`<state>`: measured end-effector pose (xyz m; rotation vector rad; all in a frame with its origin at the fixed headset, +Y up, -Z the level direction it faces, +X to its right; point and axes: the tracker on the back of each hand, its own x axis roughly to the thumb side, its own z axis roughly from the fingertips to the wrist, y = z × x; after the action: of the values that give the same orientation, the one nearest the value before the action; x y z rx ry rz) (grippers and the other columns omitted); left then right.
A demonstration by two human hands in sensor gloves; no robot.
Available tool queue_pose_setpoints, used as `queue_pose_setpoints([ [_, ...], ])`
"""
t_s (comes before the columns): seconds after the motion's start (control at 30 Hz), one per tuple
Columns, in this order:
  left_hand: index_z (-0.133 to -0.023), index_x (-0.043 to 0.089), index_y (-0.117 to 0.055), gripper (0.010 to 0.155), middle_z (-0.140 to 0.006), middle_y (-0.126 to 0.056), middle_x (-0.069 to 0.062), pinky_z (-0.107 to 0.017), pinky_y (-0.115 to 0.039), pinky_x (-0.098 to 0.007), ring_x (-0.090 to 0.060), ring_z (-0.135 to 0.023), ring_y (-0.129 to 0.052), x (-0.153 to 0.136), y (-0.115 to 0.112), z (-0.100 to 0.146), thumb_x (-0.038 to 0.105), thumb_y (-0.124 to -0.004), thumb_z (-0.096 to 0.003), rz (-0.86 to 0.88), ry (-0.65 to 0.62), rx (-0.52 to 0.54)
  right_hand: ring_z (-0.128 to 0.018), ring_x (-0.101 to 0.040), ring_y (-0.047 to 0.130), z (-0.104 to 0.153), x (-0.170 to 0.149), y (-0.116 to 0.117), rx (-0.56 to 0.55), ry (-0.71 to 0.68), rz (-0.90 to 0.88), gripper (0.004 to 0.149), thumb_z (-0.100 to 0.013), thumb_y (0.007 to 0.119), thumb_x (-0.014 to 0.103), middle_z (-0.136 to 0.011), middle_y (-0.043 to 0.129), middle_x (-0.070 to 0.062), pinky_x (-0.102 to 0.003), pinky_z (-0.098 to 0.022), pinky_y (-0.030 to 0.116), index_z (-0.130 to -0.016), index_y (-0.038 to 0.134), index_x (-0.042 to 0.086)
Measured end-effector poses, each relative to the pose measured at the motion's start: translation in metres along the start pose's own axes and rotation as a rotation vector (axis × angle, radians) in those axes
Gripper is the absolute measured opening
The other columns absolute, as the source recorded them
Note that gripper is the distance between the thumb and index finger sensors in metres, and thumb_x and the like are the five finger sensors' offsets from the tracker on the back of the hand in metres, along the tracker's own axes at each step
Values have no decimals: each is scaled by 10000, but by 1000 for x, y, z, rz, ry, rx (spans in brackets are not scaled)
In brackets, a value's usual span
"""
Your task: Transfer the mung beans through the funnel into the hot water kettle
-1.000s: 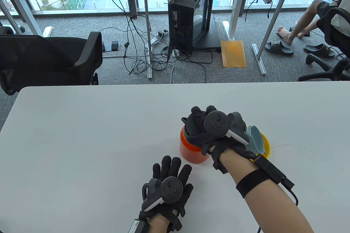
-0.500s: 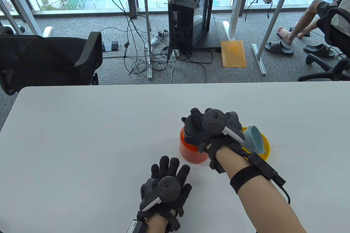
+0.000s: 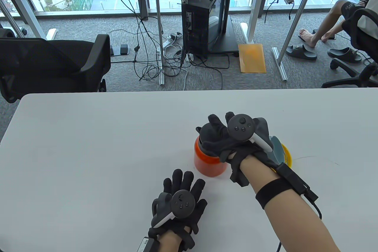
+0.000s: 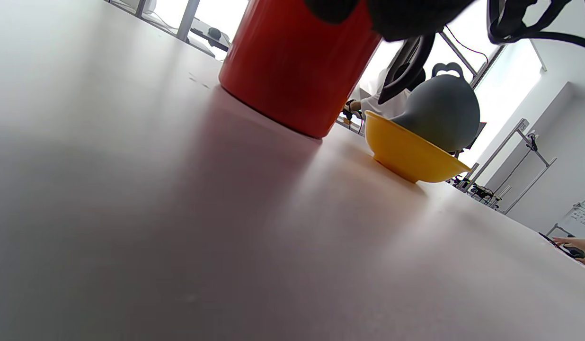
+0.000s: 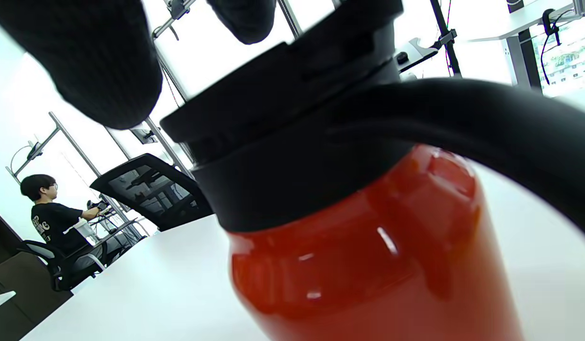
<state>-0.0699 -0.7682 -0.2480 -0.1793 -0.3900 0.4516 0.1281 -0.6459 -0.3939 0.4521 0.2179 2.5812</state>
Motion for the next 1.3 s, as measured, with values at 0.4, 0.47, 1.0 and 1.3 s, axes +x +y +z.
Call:
queue_pose_setpoints([
  [0.4,-1102,283,-412,688,-1155,-141,-87,-677,-54,-684,-408,-1016,49,-2,0,0,495,-658,-495,14,4,-2,-895,-660,399,-2,11,6,9,-28,50,744,-480,899,465,-1052,277,-372,-770,-569,399,-1084,574,179],
  [0.47,-1102,283,-411,690,-1155,-142,-88,-677,-54,-685,-409,-1016,48,-1,0,0,495,-658,-494,11,5,-4,-906,-677,269,2,11,5,-4,-52,44,754,-477,890,473,-1057,178,-347,-782,-570,358,-1089,570,169],
  [1.0,-1102,285,-408,690,-1156,-142,-85,-678,-57,-685,-408,-1020,40,1,-5,0,496,-657,-494,-2,15,-36,-872,-649,-27,126,-53,-11,-44,-167,137,836,-516,790,501,-1047,22,-307,-809,-552,174,-1144,368,146],
  [1.3,-1102,285,-408,689,-1156,-142,-85,-678,-57,-685,-409,-1019,40,2,-7,2,495,-657,-494,-21,23,-57,-861,-639,-67,182,-105,26,6,-53,243,853,-518,786,508,-1040,-11,-298,-809,-546,144,-1148,332,155],
])
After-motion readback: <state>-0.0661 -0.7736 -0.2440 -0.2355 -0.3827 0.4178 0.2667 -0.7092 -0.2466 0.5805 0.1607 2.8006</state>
